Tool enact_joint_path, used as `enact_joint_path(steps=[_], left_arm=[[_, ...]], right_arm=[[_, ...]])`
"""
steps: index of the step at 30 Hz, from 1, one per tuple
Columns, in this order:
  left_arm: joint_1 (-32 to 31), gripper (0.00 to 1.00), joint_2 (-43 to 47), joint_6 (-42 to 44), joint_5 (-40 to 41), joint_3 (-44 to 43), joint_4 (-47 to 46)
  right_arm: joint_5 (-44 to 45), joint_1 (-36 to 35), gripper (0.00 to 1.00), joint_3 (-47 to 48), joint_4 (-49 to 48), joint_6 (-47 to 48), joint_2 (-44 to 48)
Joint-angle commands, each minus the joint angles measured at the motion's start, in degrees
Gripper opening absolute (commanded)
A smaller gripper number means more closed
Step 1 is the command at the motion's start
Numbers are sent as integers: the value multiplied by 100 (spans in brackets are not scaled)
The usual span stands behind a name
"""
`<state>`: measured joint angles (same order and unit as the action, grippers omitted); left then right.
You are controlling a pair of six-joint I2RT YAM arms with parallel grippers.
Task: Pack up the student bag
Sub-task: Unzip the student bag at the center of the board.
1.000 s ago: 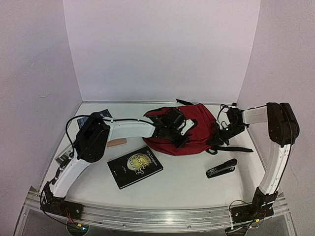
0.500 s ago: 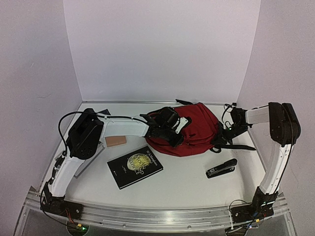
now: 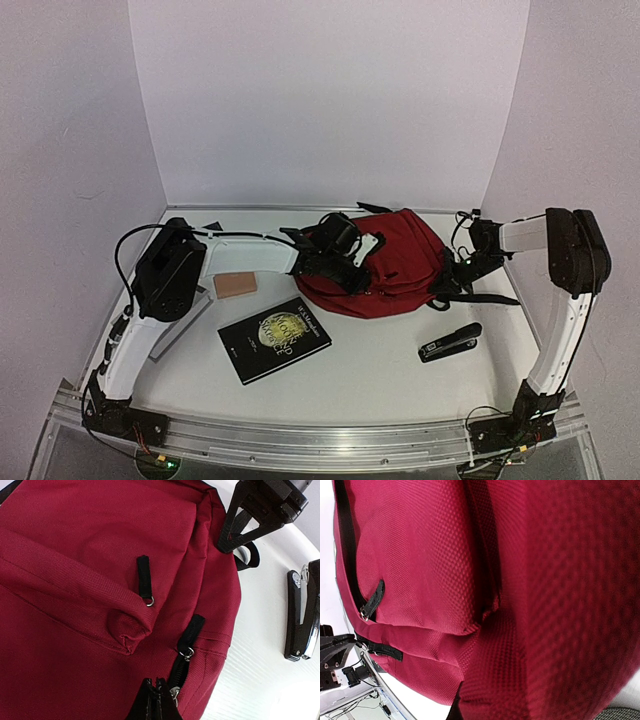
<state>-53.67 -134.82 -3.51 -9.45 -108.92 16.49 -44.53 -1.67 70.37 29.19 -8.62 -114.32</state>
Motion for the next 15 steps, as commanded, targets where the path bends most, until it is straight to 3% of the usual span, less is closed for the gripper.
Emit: enact_joint_path(steps=[1,15], left_arm=[[34,0,493,-266,-153,139,-50],[149,0,1570,-739,633,1774,-590]], right_arm=[[385,59,0,56,60,1,-100],[981,511,0,168,66,35,-114]])
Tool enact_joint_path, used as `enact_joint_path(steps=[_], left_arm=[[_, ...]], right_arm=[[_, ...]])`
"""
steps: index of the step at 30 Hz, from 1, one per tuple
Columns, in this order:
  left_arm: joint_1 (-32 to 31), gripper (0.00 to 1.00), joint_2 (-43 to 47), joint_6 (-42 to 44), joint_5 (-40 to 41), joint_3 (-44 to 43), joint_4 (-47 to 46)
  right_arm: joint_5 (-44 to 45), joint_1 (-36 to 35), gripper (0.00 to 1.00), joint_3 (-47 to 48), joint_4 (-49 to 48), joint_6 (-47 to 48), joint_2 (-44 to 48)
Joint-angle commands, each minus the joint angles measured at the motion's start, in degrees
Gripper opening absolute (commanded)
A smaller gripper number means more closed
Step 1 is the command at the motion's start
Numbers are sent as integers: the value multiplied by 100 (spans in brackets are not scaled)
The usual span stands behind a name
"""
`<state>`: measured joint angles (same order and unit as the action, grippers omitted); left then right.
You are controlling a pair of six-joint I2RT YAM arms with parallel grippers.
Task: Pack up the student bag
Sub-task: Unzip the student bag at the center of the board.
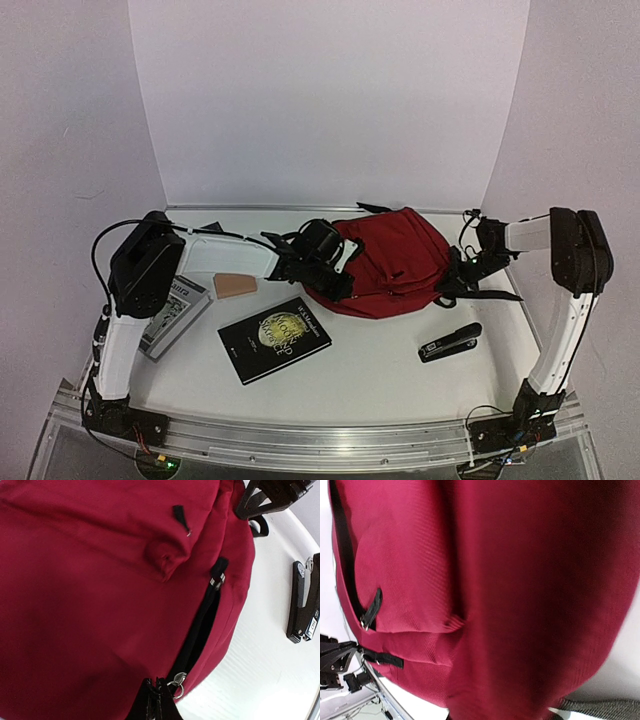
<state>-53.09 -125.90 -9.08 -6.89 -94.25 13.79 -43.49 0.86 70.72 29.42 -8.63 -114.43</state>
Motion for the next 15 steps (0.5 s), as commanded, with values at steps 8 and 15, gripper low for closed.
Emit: enact_joint_path(steps=[8,15], left_arm=[[210,0,1093,-234,497,748,-439],[138,0,960,-514,-504,420,-613]], right_arm=[[1605,291,0,439,83,344,2],[1859,223,11,943,479,1242,462]])
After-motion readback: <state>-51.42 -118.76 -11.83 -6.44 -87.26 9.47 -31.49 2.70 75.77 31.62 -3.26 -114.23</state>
